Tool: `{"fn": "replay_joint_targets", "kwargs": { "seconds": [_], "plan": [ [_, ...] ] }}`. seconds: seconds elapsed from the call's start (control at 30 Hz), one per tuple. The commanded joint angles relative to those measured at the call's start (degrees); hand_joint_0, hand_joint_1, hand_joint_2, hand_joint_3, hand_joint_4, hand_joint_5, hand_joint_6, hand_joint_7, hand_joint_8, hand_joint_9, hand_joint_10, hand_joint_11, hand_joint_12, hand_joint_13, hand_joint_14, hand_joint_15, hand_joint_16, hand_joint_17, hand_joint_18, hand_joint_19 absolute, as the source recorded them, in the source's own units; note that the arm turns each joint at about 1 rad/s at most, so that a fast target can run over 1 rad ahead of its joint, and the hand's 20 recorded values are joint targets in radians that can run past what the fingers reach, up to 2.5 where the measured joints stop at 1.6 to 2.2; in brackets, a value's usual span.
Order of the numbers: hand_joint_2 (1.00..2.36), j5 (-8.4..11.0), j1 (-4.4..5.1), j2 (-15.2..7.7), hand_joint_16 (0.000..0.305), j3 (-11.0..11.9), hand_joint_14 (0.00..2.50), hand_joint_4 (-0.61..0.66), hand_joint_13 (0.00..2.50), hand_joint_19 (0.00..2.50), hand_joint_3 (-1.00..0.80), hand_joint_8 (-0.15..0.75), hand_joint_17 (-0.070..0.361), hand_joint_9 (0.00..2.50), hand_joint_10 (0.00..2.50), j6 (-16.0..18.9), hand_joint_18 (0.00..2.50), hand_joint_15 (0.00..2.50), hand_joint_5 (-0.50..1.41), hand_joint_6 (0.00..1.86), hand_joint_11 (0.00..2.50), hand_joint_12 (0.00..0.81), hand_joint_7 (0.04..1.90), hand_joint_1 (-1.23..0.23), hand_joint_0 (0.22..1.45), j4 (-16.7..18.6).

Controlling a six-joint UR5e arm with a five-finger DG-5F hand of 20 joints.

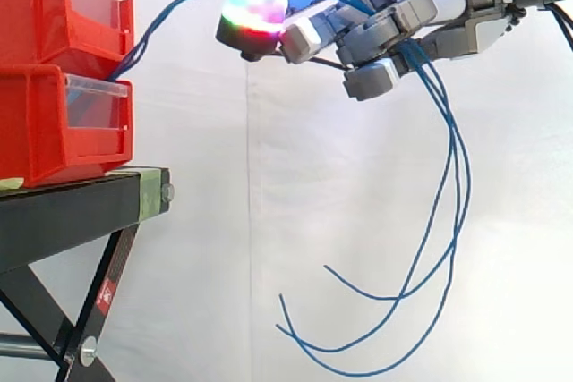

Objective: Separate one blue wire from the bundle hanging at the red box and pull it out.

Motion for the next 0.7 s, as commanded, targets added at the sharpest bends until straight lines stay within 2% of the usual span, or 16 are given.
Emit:
{"fn": "replay_joint_targets", "kwargs": {
  "seconds": [0.0, 0.17, 0.23, 0.37, 0.47, 0.67],
  "plan": [
    [1.02, 0.03, 0.05, 0.0, 0.046, 0.0, 1.79, 0.22, 1.06, 1.46, -0.22, 0.335, 0.103, 0.95, 0.01, 0.0, 1.01, 1.32, -0.22, 0.83, 1.36, 0.344, 1.07, -0.81, 0.71, 0.6],
    [1.03, 0.03, 0.05, 0.0, 0.044, 0.0, 1.86, 0.22, 1.03, 1.5, -0.09, 0.318, 0.1, 0.93, 0.01, 0.0, 0.96, 1.3, -0.23, 0.86, 1.38, 0.339, 1.05, -0.83, 0.76, 1.1],
    [1.03, 0.03, 0.05, 0.1, 0.045, 0.0, 1.9, 0.2, 0.98, 1.48, -0.17, 0.305, 0.102, 0.85, 0.01, 0.0, 0.93, 1.31, -0.25, 0.86, 1.39, 0.348, 1.06, -0.88, 0.78, 1.1],
    [1.01, 0.03, 0.05, 0.0, 0.045, 0.0, 2.31, 0.19, 0.83, 1.48, -0.36, 0.287, 0.102, 0.81, 0.0, 0.1, 0.91, 1.15, -0.26, 0.89, 1.77, 0.367, 1.1, -0.93, 0.79, 0.9],
    [1.01, -0.06, 0.05, 0.1, 0.046, 0.0, 2.37, 0.17, 0.8, 1.48, -0.38, 0.282, 0.103, 0.74, 0.21, 0.1, 0.9, 1.11, -0.27, 0.9, 1.66, 0.36, 1.09, -0.95, 0.8, 0.9],
    [1.01, 0.03, 0.05, 0.0, 0.046, 0.0, 2.39, 0.16, 0.8, 1.48, -0.39, 0.291, 0.103, 0.73, 0.16, 0.1, 0.91, 1.08, -0.27, 0.89, 1.66, 0.356, 1.08, -0.93, 0.78, 0.9]
  ]
}}
